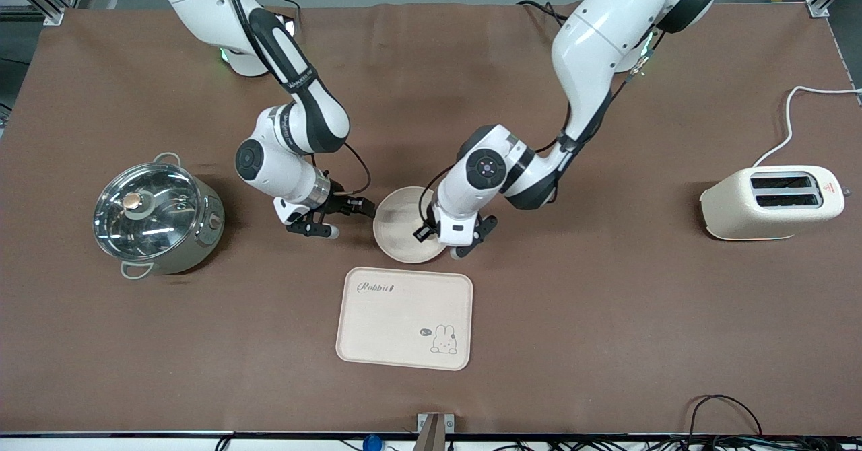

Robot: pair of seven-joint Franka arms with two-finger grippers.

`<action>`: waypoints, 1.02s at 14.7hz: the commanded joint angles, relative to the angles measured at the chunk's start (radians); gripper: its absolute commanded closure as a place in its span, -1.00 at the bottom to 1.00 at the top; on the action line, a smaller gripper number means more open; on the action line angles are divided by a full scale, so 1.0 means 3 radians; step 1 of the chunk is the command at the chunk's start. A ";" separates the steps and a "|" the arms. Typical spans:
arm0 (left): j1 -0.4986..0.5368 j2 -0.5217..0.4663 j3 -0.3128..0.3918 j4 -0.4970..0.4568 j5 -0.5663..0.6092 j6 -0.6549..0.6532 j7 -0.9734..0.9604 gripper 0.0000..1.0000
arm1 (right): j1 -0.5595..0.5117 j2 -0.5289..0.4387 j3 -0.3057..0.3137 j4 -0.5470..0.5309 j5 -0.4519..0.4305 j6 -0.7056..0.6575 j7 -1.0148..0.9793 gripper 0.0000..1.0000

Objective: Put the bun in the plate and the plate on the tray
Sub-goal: 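Lower the bun onto the white plate and open the left gripper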

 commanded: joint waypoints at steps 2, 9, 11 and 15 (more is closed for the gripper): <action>-0.0102 0.0083 0.0057 0.0106 0.0003 0.0055 -0.0088 -0.19 | 0.0108 0.0158 -0.0028 0.0143 0.0064 0.0076 0.0059 -0.02; -0.0010 -0.0238 0.0072 0.0121 0.0008 -0.0159 -0.0083 -1.00 | 0.0230 0.0352 -0.0028 0.0250 0.0069 0.0280 0.0105 0.21; 0.0001 -0.0524 0.0271 0.0121 0.0120 -0.0485 -0.0012 -1.00 | 0.0256 0.0418 -0.0028 0.0286 0.0069 0.0311 0.0121 0.29; 0.0383 -0.1107 0.0323 0.0116 0.0300 -0.1338 0.0672 -1.00 | 0.0251 0.0413 -0.0028 0.0291 0.0064 0.0306 0.0121 0.83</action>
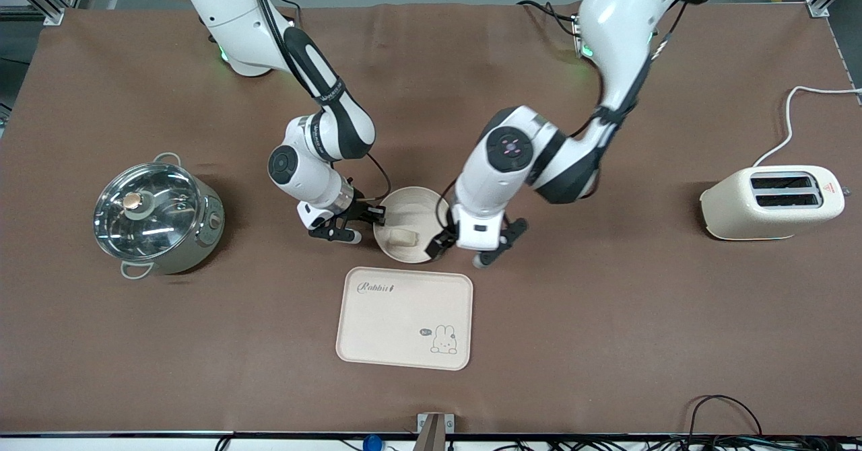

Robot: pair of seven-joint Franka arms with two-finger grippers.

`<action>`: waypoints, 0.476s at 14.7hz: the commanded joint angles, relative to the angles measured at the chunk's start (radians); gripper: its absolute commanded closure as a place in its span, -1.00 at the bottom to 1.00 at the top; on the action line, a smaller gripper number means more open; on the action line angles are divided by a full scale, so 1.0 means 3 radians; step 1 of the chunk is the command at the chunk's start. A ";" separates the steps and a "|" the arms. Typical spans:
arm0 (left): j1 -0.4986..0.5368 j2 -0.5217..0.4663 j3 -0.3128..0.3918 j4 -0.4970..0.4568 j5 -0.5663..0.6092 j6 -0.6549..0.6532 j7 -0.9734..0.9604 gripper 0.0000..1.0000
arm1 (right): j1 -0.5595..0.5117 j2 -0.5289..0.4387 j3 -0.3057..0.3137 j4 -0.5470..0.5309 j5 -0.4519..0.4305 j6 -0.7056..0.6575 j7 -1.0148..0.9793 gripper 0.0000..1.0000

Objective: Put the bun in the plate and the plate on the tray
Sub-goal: 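Lower the bun onto the white plate and open the left gripper, then move the plate onto the tray with the right gripper while the left gripper withdraws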

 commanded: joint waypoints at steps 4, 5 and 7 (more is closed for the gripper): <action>0.0732 -0.0933 0.0011 -0.0126 0.0072 -0.1140 0.1324 -1.00 | 0.0015 -0.0011 -0.0016 0.0032 0.0065 -0.0024 0.0032 0.98; 0.0845 -0.1071 0.0016 -0.0131 0.0072 -0.1298 0.1502 -1.00 | 0.0010 -0.0062 -0.0016 0.0027 0.0065 -0.0039 0.0037 0.99; 0.1075 -0.1373 0.0006 -0.0131 0.0092 -0.1656 0.2038 -1.00 | -0.0005 -0.0200 -0.0016 0.0022 0.0065 -0.0060 0.0154 0.99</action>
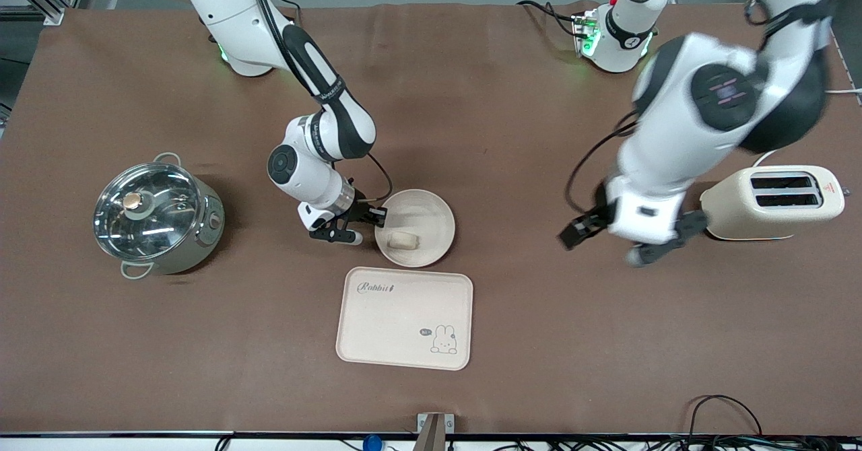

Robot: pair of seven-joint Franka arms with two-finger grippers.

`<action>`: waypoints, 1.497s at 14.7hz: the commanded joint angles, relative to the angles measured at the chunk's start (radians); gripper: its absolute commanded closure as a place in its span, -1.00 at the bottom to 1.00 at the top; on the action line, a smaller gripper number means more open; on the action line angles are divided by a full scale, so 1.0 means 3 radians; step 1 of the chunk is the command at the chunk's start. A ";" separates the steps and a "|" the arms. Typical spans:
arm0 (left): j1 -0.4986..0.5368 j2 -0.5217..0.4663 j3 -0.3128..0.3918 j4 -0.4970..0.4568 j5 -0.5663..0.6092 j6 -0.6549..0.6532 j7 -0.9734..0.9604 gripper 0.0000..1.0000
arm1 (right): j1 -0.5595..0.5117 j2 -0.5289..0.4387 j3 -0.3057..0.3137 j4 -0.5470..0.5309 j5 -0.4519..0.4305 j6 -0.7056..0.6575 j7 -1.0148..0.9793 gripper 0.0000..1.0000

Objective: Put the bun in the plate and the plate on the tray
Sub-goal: 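Move the plate onto the tray with the right gripper while the left gripper withdraws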

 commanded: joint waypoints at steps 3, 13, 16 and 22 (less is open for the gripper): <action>0.0441 -0.0715 -0.0018 -0.0127 0.0059 -0.0730 0.1334 -1.00 | -0.0041 -0.0336 -0.0025 0.0004 0.0055 -0.0246 0.0250 0.99; 0.0795 -0.1293 0.0115 -0.0450 -0.0008 -0.1206 0.2431 -1.00 | -0.0466 0.0649 -0.0030 0.1399 0.0050 -0.0205 0.0326 0.99; 0.0790 -0.1263 0.0094 -0.0439 -0.0008 -0.1206 0.2437 -1.00 | -0.0507 0.0920 -0.0030 0.1604 0.0050 -0.0190 0.0337 0.99; 0.0775 -0.1263 0.0079 -0.0460 -0.0013 -0.1206 0.2467 -1.00 | -0.0558 0.1141 -0.0030 0.1840 0.0050 -0.0184 0.0342 0.99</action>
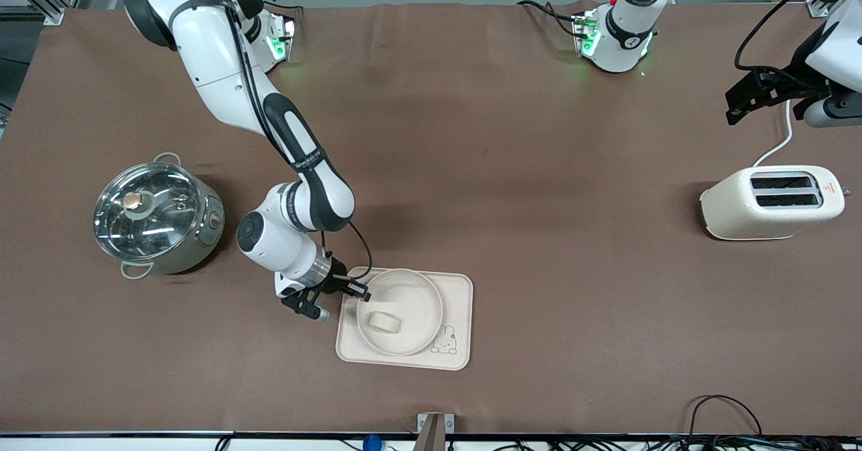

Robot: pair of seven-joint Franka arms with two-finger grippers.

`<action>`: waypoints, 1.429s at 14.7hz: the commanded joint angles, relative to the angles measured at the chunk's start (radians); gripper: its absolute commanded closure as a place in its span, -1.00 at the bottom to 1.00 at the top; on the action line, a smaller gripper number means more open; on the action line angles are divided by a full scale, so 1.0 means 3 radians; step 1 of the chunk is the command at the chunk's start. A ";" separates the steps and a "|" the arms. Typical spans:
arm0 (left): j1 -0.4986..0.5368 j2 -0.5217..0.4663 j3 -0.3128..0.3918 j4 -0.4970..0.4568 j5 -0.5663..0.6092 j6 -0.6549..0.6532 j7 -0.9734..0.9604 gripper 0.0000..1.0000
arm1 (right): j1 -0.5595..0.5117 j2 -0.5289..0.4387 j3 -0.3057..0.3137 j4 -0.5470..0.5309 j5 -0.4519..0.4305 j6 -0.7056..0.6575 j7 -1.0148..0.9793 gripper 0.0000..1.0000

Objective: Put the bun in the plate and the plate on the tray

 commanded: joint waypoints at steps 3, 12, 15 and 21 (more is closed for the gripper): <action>-0.0039 -0.0047 -0.0010 -0.0043 -0.0019 -0.0017 0.0079 -1.00 | -0.0043 0.0055 0.0032 0.0107 0.0048 -0.0013 0.0030 0.98; -0.0044 -0.0037 -0.0010 -0.0038 -0.0146 -0.0007 0.0079 -1.00 | -0.0033 0.0050 0.0032 0.0118 0.0038 0.0176 -0.0001 -0.66; -0.0049 -0.0037 -0.0015 -0.0038 -0.0136 -0.0002 0.0100 -1.00 | -0.0028 -0.0067 0.0032 0.0113 0.0023 0.0171 0.0009 -0.68; -0.0044 -0.0047 -0.0040 -0.0033 -0.0146 0.0003 0.0100 -1.00 | -0.0069 -0.0608 0.0017 -0.0275 0.0013 0.0105 0.0014 -0.94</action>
